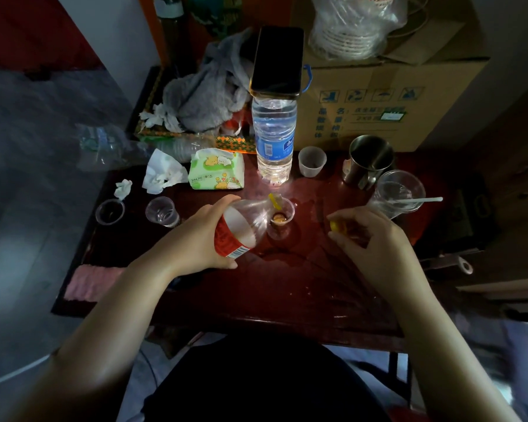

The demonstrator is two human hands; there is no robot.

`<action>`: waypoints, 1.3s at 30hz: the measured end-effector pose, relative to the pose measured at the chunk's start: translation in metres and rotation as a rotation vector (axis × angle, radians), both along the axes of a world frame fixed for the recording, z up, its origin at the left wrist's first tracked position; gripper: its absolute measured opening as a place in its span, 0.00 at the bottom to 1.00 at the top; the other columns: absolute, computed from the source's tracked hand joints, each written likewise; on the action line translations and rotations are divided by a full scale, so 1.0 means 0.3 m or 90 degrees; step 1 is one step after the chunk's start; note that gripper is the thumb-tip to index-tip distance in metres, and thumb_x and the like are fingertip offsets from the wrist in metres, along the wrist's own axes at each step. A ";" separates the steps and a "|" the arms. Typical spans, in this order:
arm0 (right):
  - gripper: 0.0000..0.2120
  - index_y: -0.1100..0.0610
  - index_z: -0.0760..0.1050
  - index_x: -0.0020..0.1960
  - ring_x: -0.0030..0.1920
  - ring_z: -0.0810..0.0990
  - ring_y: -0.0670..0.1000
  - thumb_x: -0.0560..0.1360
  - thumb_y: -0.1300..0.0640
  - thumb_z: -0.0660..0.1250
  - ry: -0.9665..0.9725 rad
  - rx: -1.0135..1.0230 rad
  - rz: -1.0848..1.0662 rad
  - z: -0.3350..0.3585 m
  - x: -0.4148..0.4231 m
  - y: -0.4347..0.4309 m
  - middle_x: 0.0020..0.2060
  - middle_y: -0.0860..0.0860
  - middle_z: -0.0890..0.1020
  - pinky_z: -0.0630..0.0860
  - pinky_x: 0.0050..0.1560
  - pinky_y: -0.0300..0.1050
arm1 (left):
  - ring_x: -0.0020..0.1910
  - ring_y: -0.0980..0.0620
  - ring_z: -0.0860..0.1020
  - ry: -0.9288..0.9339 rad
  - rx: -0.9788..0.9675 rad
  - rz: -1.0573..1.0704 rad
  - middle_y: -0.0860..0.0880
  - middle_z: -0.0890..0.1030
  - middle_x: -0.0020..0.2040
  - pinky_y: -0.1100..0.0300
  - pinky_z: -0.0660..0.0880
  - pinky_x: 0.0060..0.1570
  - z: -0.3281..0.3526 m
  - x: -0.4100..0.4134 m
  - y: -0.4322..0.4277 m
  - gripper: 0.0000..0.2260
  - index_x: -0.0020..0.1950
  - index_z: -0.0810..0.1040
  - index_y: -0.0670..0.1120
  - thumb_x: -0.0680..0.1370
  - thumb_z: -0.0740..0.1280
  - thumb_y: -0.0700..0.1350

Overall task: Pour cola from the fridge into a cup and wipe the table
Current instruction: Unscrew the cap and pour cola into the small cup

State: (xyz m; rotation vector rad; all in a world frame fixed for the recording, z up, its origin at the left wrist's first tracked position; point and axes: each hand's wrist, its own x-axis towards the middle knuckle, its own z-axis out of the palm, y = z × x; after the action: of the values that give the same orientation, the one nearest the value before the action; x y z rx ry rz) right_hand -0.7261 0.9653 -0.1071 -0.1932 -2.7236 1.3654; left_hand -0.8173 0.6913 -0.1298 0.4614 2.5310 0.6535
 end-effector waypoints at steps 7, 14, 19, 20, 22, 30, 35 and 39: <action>0.13 0.52 0.80 0.55 0.49 0.79 0.40 0.71 0.61 0.72 0.032 -0.044 0.075 0.046 -0.079 -0.041 0.49 0.44 0.81 0.72 0.51 0.29 | 0.61 0.59 0.69 0.033 0.096 0.020 0.56 0.67 0.64 0.62 0.69 0.56 0.000 0.079 0.040 0.49 0.70 0.52 0.67 0.60 0.81 0.52; 0.13 0.50 0.80 0.56 0.50 0.80 0.42 0.72 0.60 0.71 0.040 -0.046 0.197 0.058 -0.132 -0.092 0.50 0.47 0.82 0.76 0.53 0.36 | 0.62 0.59 0.71 0.041 0.122 0.088 0.59 0.66 0.64 0.57 0.73 0.58 -0.024 0.168 0.042 0.50 0.72 0.53 0.65 0.59 0.81 0.52; 0.15 0.49 0.80 0.54 0.51 0.81 0.43 0.71 0.63 0.72 0.014 -0.063 0.306 0.030 -0.149 -0.123 0.51 0.44 0.83 0.77 0.55 0.43 | 0.60 0.63 0.69 0.044 0.114 0.144 0.64 0.65 0.62 0.66 0.69 0.55 -0.036 0.261 0.003 0.50 0.71 0.51 0.67 0.61 0.81 0.50; 0.15 0.49 0.80 0.54 0.52 0.81 0.43 0.71 0.64 0.72 0.008 -0.073 0.325 0.028 -0.151 -0.135 0.51 0.44 0.82 0.77 0.56 0.43 | 0.59 0.64 0.69 0.047 0.111 0.154 0.63 0.65 0.63 0.67 0.68 0.53 -0.037 0.281 -0.008 0.50 0.71 0.51 0.68 0.61 0.81 0.50; 0.16 0.49 0.81 0.54 0.51 0.81 0.41 0.70 0.65 0.72 -0.004 -0.082 0.366 0.028 -0.150 -0.164 0.51 0.43 0.82 0.76 0.56 0.38 | 0.59 0.64 0.69 0.045 0.110 0.174 0.62 0.66 0.63 0.67 0.68 0.53 -0.038 0.321 -0.036 0.50 0.71 0.51 0.68 0.61 0.81 0.50; 0.16 0.51 0.80 0.55 0.51 0.81 0.41 0.71 0.66 0.72 0.018 -0.073 0.527 0.139 -0.108 -0.382 0.51 0.45 0.82 0.74 0.53 0.32 | 0.63 0.68 0.64 0.079 0.152 0.264 0.62 0.64 0.67 0.76 0.62 0.56 0.008 0.484 -0.238 0.50 0.71 0.52 0.66 0.60 0.81 0.51; 0.15 0.59 0.81 0.54 0.49 0.81 0.36 0.70 0.71 0.71 0.026 -0.098 0.602 0.255 -0.026 -0.571 0.50 0.47 0.82 0.73 0.48 0.26 | 0.69 0.63 0.64 0.140 0.174 0.305 0.59 0.65 0.71 0.61 0.67 0.66 0.092 0.618 -0.407 0.48 0.74 0.56 0.59 0.60 0.79 0.54; 0.16 0.46 0.80 0.54 0.51 0.81 0.41 0.70 0.62 0.72 0.092 -0.050 0.673 0.321 0.076 -0.803 0.48 0.43 0.83 0.75 0.53 0.34 | 0.67 0.61 0.67 0.206 0.158 0.374 0.58 0.66 0.71 0.58 0.70 0.64 0.145 0.792 -0.597 0.47 0.73 0.57 0.61 0.60 0.79 0.56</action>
State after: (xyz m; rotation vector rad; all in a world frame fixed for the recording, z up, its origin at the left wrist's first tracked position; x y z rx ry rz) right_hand -0.7034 0.7245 -0.0109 1.4519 -2.6675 1.5227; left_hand -0.5796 0.5122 -0.0862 -0.1295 2.9235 1.1967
